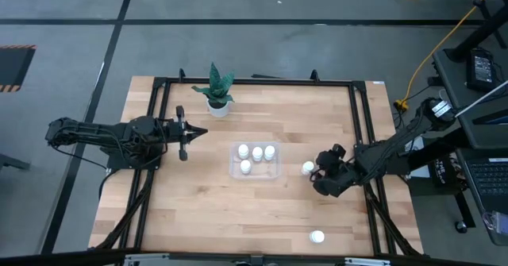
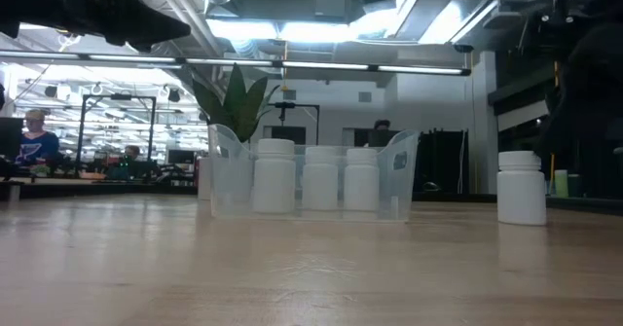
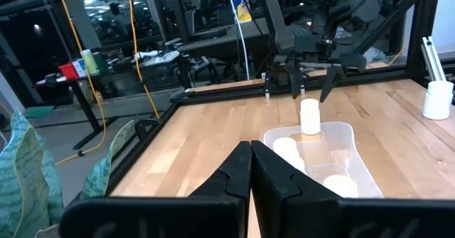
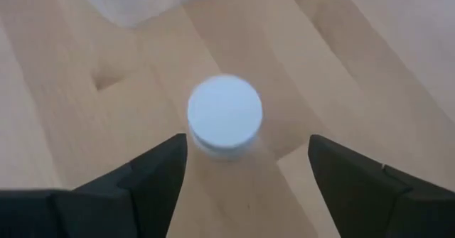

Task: Pick and place pill bottles into a basket
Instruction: Put the white medicine bottle into the transparent bin

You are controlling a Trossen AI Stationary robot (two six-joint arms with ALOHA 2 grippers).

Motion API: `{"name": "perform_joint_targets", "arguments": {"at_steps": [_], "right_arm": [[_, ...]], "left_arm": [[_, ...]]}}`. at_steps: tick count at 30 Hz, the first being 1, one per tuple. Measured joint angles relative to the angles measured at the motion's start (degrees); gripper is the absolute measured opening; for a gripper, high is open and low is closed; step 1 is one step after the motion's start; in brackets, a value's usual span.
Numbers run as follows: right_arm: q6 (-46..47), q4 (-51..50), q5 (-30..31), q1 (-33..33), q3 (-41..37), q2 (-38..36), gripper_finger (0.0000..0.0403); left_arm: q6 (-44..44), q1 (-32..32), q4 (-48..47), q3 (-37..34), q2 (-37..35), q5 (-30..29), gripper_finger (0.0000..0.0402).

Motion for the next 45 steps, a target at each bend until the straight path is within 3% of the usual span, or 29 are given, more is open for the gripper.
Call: {"name": "perform_joint_targets", "arguments": {"at_steps": [11,30,37,45], "right_arm": [[-1.96,8.84,0.26,-1.78,-2.76,0.00,0.0296],[-6.48,8.92,-2.79,-6.34,-2.78,0.00,0.0293],[-6.64,9.28,-3.93,-6.34,-2.78,0.00,0.0246],[-6.91,9.74,-3.80,-6.34,-2.78,0.00,0.0145]], "left_arm": [[0.02,-0.01,-0.02,0.00,0.00,0.00,0.0012],[-0.05,0.00,-0.04,0.02,0.00,0.00,0.0008],[0.00,-0.01,-0.09,0.02,0.00,0.00,0.0003],[0.04,-0.01,-0.09,0.02,0.00,0.00,0.0007]]}}
